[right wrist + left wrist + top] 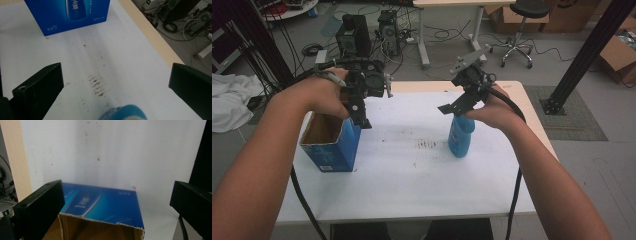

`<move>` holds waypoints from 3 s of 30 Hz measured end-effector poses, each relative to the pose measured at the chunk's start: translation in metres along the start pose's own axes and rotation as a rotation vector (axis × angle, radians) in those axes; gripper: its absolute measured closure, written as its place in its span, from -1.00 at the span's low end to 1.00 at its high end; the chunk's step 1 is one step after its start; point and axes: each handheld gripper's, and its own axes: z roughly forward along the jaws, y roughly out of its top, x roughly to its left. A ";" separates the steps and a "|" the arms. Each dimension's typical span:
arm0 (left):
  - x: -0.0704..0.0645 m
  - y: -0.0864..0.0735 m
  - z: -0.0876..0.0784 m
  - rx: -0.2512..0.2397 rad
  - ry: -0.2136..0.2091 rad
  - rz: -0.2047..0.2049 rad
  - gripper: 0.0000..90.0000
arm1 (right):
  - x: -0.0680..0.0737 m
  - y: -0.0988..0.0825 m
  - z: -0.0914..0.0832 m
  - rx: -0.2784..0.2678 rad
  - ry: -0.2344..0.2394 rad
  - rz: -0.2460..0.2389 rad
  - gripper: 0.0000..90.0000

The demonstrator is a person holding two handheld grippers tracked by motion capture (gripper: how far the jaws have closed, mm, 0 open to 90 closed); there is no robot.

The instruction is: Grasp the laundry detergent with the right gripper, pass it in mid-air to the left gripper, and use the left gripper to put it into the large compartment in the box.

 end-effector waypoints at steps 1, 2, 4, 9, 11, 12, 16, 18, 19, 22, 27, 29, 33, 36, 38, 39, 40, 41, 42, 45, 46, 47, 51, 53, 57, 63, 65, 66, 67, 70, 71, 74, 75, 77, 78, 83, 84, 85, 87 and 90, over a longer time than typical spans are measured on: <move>0.000 0.000 0.000 0.000 0.000 0.000 -1.00 | 0.000 0.000 0.000 0.000 0.000 0.000 -1.00; 0.000 0.001 0.001 -0.005 -0.002 0.001 -1.00 | 0.003 -0.008 -0.005 -0.014 -0.018 0.009 -1.00; 0.000 0.002 0.002 -0.005 -0.003 0.012 -1.00 | 0.005 -0.015 -0.011 -0.024 -0.022 0.026 -1.00; -0.001 0.002 0.001 -0.013 -0.007 0.021 -1.00 | 0.014 -0.038 -0.023 -0.059 -0.062 0.071 -1.00; -0.001 0.001 0.001 -0.015 -0.004 0.022 -1.00 | 0.019 -0.050 -0.026 -0.069 -0.092 0.082 -1.00; 0.000 0.000 0.001 -0.015 -0.004 0.022 -1.00 | 0.020 -0.054 -0.027 -0.071 -0.102 0.090 -1.00; -0.001 0.000 0.001 -0.017 -0.005 0.024 -1.00 | 0.022 -0.079 -0.030 -0.089 -0.115 0.160 -1.00; -0.001 0.000 0.001 -0.023 -0.007 0.032 -1.00 | 0.024 -0.088 -0.030 -0.088 -0.149 0.181 -1.00; -0.001 0.000 0.001 -0.021 -0.007 0.036 -1.00 | 0.025 -0.094 -0.029 -0.089 -0.168 0.188 -1.00; -0.002 0.001 0.001 -0.019 -0.009 0.040 -1.00 | 0.029 -0.110 -0.027 -0.108 -0.208 0.236 -1.00; -0.003 0.002 0.002 -0.021 -0.006 0.045 -1.00 | 0.036 -0.133 -0.016 -0.149 -0.257 0.320 -1.00; -0.004 0.002 0.002 -0.020 -0.006 0.048 -1.00 | 0.039 -0.142 -0.008 -0.158 -0.270 0.344 -1.00; -0.007 0.002 0.001 -0.018 -0.006 0.050 -1.00 | 0.045 -0.155 0.009 -0.179 -0.277 0.384 -1.00; -0.009 0.001 0.000 -0.013 -0.002 0.055 -1.00 | 0.048 -0.161 0.020 -0.188 -0.282 0.404 -1.00; -0.011 0.001 -0.001 -0.012 -0.001 0.058 -1.00 | 0.050 -0.163 0.026 -0.193 -0.285 0.410 -1.00; -0.011 0.001 -0.001 -0.014 0.002 0.059 -1.00 | 0.051 -0.164 0.029 -0.196 -0.293 0.418 -1.00; -0.012 0.001 -0.001 -0.011 0.002 0.061 -1.00 | 0.051 -0.165 0.032 -0.205 -0.297 0.425 -1.00; -0.013 0.001 -0.002 -0.010 0.003 0.063 -1.00 | 0.052 -0.166 0.035 -0.210 -0.301 0.435 -1.00; -0.013 0.001 -0.002 -0.010 0.003 0.063 -1.00 | 0.052 -0.166 0.037 -0.213 -0.312 0.440 -1.00; -0.015 0.002 -0.002 -0.008 0.005 0.069 -1.00 | 0.053 -0.167 0.041 -0.220 -0.336 0.453 -1.00; -0.016 0.001 -0.003 -0.010 0.007 0.069 -1.00 | 0.053 -0.169 0.044 -0.236 -0.356 0.472 -1.00; -0.017 0.002 -0.003 -0.005 0.008 0.072 -1.00 | 0.054 -0.170 0.045 -0.243 -0.382 0.481 -1.00; -0.020 0.001 -0.004 -0.006 0.010 0.076 -1.00 | 0.055 -0.171 0.050 -0.259 -0.404 0.499 -1.00; -0.020 0.000 -0.004 -0.005 0.011 0.076 -1.00 | 0.056 -0.172 0.054 -0.264 -0.402 0.506 -1.00; -0.022 0.000 -0.003 -0.007 0.011 0.078 -1.00 | 0.057 -0.173 0.060 -0.274 -0.406 0.515 -1.00; -0.025 -0.001 -0.003 0.000 0.013 0.082 -1.00 | 0.058 -0.172 0.070 -0.285 -0.428 0.524 -1.00; -0.026 -0.001 -0.003 0.000 0.013 0.084 -1.00 | 0.058 -0.171 0.074 -0.281 -0.436 0.524 -1.00; -0.026 -0.002 -0.004 0.000 0.013 0.085 -1.00 | 0.058 -0.170 0.076 -0.282 -0.435 0.526 -1.00; -0.027 -0.002 -0.004 0.003 0.014 0.085 -1.00 | 0.058 -0.170 0.078 -0.281 -0.444 0.528 -1.00; -0.028 -0.004 -0.004 0.000 0.016 0.083 -1.00 | 0.057 -0.169 0.082 -0.293 -0.456 0.537 -1.00; -0.028 -0.004 -0.005 0.005 0.015 0.086 -1.00 | 0.058 -0.168 0.083 -0.297 -0.462 0.536 -1.00; -0.029 -0.005 -0.004 0.006 0.014 0.083 -1.00 | 0.058 -0.168 0.086 -0.300 -0.471 0.535 -1.00; -0.029 -0.005 -0.004 0.006 0.014 0.083 -1.00 | 0.058 -0.168 0.087 -0.303 -0.471 0.537 -1.00; -0.029 -0.005 -0.003 0.008 0.012 0.083 -1.00 | 0.058 -0.169 0.089 -0.309 -0.472 0.541 -1.00; -0.029 -0.005 -0.003 0.006 0.013 0.083 -1.00 | 0.058 -0.169 0.090 -0.311 -0.471 0.543 -1.00; -0.030 -0.004 -0.003 0.013 0.012 0.086 -1.00 | 0.057 -0.170 0.097 -0.321 -0.474 0.555 -1.00; -0.030 -0.004 -0.003 0.013 0.012 0.086 -1.00 | 0.057 -0.170 0.098 -0.323 -0.477 0.557 -1.00; -0.030 -0.004 -0.002 0.008 0.011 0.087 -1.00 | 0.057 -0.170 0.099 -0.325 -0.480 0.559 -1.00; -0.030 -0.004 -0.002 0.010 0.011 0.087 -1.00 | 0.056 -0.170 0.100 -0.330 -0.486 0.565 -1.00; -0.030 -0.004 -0.002 0.008 0.011 0.087 -1.00 | 0.056 -0.170 0.101 -0.332 -0.495 0.567 -1.00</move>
